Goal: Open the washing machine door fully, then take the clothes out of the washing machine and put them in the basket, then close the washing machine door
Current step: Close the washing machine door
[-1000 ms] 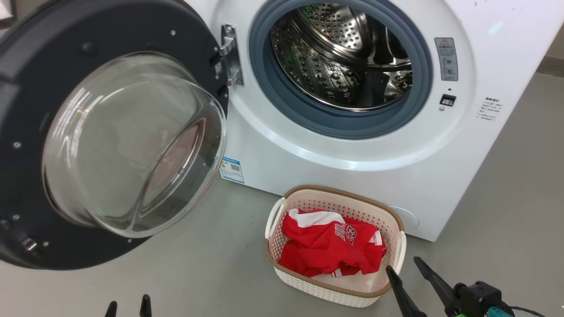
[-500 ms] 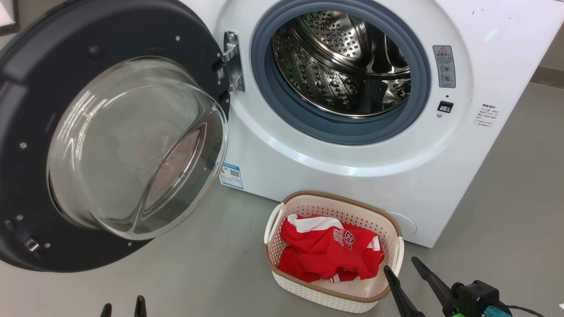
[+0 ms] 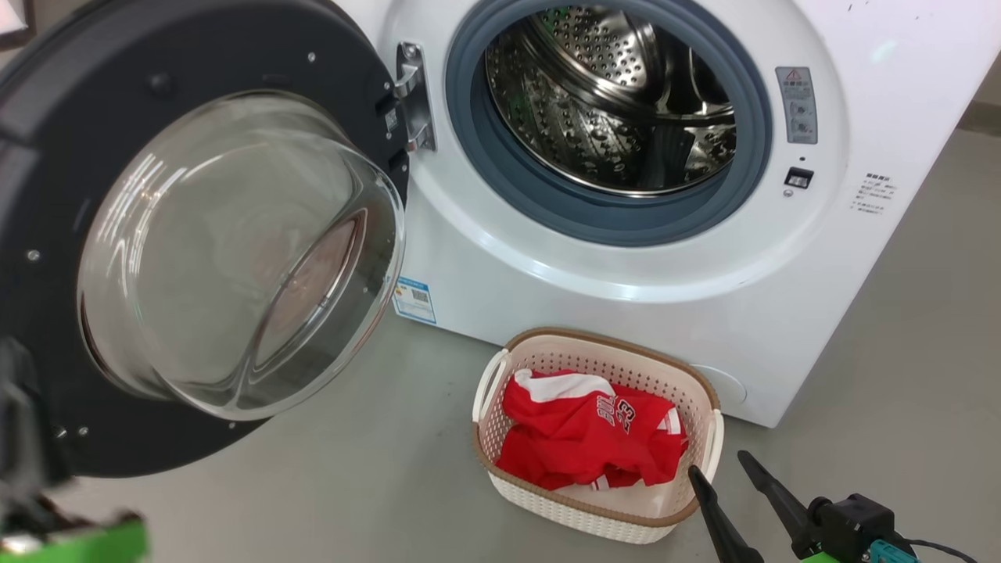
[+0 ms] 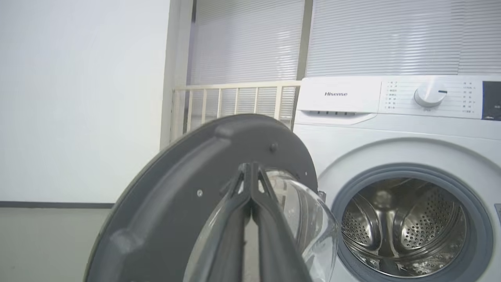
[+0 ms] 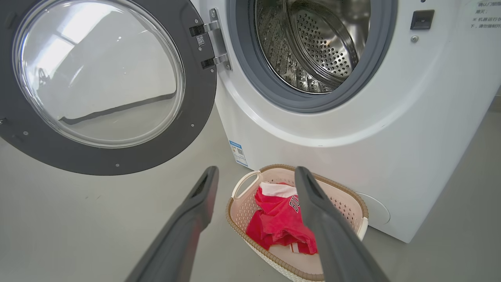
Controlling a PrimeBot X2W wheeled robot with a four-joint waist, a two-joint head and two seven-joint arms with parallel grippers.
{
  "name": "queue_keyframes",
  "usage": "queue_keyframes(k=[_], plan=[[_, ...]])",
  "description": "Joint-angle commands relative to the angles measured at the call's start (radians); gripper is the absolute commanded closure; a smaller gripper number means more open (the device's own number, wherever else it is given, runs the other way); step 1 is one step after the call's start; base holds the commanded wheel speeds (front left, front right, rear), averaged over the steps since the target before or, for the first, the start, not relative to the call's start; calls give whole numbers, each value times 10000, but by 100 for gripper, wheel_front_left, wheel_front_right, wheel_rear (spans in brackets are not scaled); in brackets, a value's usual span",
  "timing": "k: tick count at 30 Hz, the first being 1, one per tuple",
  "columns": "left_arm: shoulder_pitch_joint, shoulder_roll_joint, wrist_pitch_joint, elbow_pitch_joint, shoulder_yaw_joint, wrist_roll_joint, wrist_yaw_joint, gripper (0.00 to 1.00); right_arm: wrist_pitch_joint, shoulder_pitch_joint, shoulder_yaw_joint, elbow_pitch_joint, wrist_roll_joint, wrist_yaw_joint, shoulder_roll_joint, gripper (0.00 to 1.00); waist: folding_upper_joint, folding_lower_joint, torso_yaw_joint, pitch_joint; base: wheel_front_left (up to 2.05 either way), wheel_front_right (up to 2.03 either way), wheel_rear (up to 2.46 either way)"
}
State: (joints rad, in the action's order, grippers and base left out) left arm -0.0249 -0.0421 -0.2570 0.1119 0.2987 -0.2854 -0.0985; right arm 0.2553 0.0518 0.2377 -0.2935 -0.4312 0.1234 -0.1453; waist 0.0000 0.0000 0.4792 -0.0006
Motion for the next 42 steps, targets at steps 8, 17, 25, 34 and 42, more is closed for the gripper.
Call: queue_keyframes(k=[8,17,25,34,42], plan=[[-2796,-1928,-48,455,1870,-325,-298,100,65,-410,27,292,112,73,-144,0,0,0,113,346,0,0,0],[-5601,-4086,-32,-2182,2468,-2737,-319,100,65,-446,-167,349,181,73,-175,0,0,0,216,615,0,0,0],[-7597,-5396,3663,-7129,2237,-5220,-255,100,65,-515,-251,339,219,73,-196,0,0,0,295,797,0,0,0],[-8585,-5964,7376,-9773,1615,-6197,-231,100,65,-454,-258,379,233,73,-204,0,0,0,314,903,0,0,0],[-8497,-5914,9042,-10268,1253,-6803,-306,100,65,-348,-324,417,253,73,-209,0,0,0,292,901,0,0,0]])
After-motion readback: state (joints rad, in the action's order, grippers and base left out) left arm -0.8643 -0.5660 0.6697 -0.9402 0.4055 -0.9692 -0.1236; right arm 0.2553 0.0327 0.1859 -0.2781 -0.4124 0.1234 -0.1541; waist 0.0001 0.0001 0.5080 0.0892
